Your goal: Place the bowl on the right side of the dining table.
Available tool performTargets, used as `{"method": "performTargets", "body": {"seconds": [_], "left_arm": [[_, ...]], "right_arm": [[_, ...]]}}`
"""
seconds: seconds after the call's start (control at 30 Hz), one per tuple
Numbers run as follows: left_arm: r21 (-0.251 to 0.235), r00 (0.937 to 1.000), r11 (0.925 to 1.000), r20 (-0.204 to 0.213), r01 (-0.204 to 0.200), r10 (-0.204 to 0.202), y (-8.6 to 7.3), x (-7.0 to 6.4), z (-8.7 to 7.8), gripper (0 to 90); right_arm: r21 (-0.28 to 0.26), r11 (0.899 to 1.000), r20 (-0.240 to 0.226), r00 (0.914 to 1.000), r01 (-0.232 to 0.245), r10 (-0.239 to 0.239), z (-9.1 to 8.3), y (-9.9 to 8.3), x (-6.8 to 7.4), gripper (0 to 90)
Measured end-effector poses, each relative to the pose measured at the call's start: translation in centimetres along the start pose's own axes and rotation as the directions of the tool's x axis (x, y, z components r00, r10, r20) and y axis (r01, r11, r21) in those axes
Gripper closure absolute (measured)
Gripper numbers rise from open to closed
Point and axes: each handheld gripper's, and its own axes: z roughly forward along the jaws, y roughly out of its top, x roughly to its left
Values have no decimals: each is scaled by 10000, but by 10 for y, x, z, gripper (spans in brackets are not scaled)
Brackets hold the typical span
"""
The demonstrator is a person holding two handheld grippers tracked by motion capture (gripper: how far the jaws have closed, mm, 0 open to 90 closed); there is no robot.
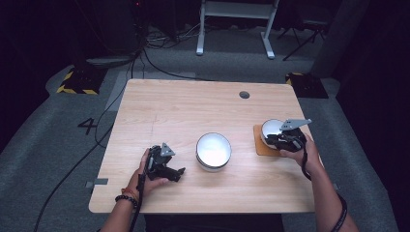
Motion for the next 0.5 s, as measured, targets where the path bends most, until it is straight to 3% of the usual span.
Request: {"method": "performTargets", "body": {"seconds": [0.5], "left_arm": [[-28, 10000, 10000, -13, 7, -7, 0, 0, 0, 1]], "right_arm": [[-75, 10000, -26, 10000, -3, 3, -3, -1, 1, 755]]}}
